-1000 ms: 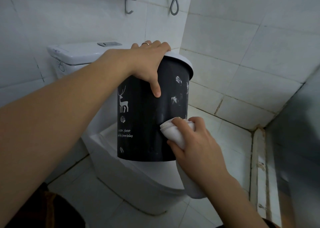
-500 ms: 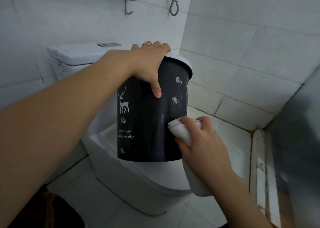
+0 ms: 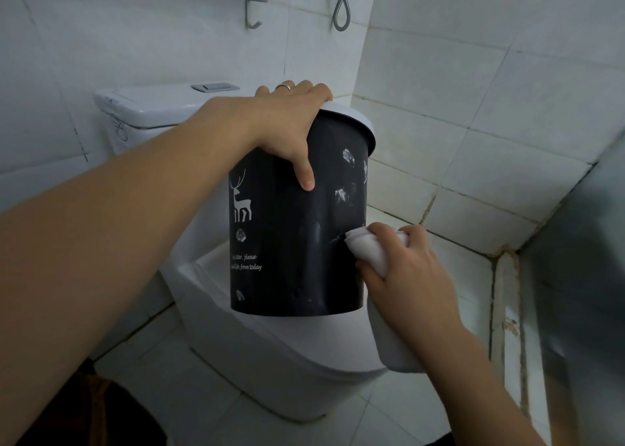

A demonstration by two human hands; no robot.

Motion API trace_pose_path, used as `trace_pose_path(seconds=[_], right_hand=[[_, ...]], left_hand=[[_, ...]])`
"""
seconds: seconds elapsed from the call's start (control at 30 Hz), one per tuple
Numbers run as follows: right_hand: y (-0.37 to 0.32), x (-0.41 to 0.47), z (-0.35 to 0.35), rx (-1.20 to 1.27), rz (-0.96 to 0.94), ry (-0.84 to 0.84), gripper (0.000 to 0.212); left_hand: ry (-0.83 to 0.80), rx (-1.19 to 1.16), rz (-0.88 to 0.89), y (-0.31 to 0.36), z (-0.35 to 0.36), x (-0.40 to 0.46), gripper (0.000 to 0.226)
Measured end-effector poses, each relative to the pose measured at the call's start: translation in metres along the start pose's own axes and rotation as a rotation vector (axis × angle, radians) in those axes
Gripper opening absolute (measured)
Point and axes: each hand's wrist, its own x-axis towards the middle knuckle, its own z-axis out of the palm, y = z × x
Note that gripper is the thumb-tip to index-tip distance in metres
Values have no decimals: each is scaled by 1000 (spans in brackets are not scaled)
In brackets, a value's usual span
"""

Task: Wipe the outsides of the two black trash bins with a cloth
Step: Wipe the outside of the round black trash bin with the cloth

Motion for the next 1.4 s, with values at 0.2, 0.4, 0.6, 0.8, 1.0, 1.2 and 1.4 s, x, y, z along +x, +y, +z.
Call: trace_pose_path(seconds=[0.2, 0.4, 0.6, 0.8, 1.0, 1.2, 1.4], right_hand=[[-23, -5, -1, 35, -110, -1, 38], [-21, 6, -3, 31, -84, 20, 37], [-18, -24, -1, 13, -149, -73, 38], [-25, 9, -6, 87, -94, 23, 43], [-22, -5, -4, 83, -90, -11, 41], [-15, -4, -4, 155, -70, 16, 42], [-11, 11, -14, 143, -74, 76, 42]], left_hand=[[-7, 3, 1, 1, 0, 2, 129], [-2, 12, -1, 3, 0, 4, 127], [-9, 6, 6, 1, 0, 3, 129], [4, 24, 24, 8, 0, 2, 129], [-9, 41, 34, 10, -2, 1, 129], [48, -11, -23, 7, -3, 3, 98], [50, 16, -27, 5, -13, 4, 88]])
